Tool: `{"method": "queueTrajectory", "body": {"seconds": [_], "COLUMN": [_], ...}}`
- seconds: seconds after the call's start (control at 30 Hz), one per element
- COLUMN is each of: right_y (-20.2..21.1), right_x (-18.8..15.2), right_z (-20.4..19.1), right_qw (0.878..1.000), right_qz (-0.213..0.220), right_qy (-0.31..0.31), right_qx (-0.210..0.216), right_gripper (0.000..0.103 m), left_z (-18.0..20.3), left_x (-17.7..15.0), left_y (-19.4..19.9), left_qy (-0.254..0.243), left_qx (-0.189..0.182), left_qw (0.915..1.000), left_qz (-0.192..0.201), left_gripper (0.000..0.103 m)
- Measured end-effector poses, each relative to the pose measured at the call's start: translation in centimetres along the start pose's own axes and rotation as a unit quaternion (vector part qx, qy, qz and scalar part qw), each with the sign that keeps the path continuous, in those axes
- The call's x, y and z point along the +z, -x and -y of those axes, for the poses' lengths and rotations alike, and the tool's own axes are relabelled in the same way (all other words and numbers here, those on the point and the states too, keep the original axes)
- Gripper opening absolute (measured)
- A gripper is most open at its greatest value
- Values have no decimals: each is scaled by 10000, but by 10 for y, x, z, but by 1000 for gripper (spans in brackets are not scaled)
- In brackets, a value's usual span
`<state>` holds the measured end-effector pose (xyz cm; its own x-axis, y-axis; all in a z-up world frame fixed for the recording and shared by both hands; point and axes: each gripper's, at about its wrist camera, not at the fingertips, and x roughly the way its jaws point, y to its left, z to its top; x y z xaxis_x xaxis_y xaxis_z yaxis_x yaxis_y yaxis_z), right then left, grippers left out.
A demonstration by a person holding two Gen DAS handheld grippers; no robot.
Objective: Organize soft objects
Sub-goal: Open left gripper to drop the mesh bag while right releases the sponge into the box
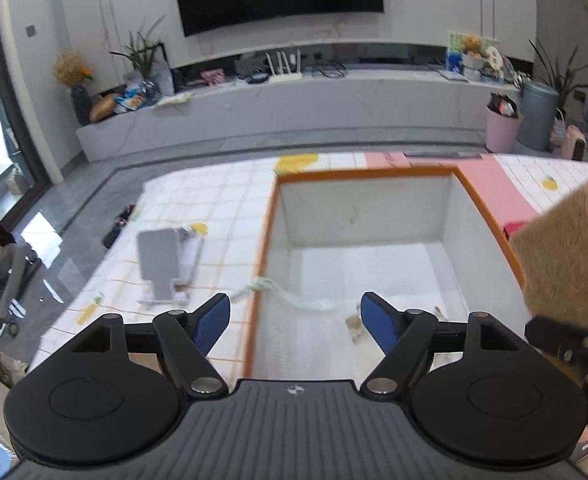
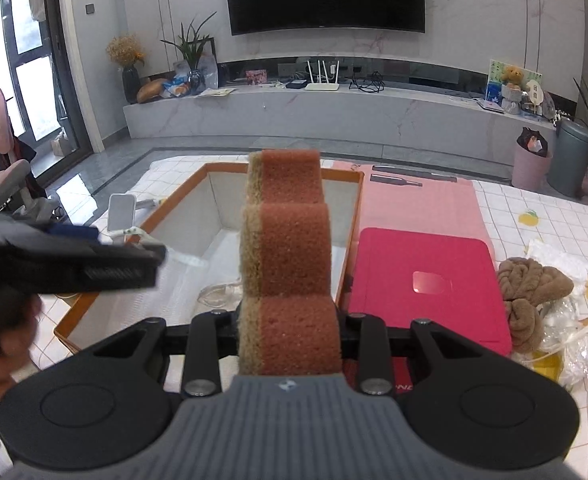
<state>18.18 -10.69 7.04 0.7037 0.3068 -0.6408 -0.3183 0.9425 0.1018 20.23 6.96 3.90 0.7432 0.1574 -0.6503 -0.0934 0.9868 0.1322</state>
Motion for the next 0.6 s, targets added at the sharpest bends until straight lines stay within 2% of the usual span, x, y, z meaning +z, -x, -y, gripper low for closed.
{"method": "queueTrajectory", "body": {"seconds": [0.07,0.17,0.27,0.43,0.6], "right_y": [0,-3,-11,-34,-62], "right_x": [1,4,6,8,5], "right_z": [-3,-9,-12,-18,-20], "right_qw": [10000,9999,9991,9980,9907], "right_qz": [-34,-96,-281,-563,-1025], "right_qy": [34,82,-35,-126,-633], "right_qx": [32,81,305,274,638], "right_gripper": [32,32,32,32,32], "left_z": [-7,-14,-19,-29,-39], "left_x": [4,7,7,7,4], "left_y": [6,10,11,6,-6], "left_qy": [39,37,-36,139,292], "left_qx": [11,264,415,255,225], "left_qw": [10000,9996,9990,9996,9991], "left_qz": [56,108,150,-14,-196], "left_gripper": [88,88,88,88,88]}}
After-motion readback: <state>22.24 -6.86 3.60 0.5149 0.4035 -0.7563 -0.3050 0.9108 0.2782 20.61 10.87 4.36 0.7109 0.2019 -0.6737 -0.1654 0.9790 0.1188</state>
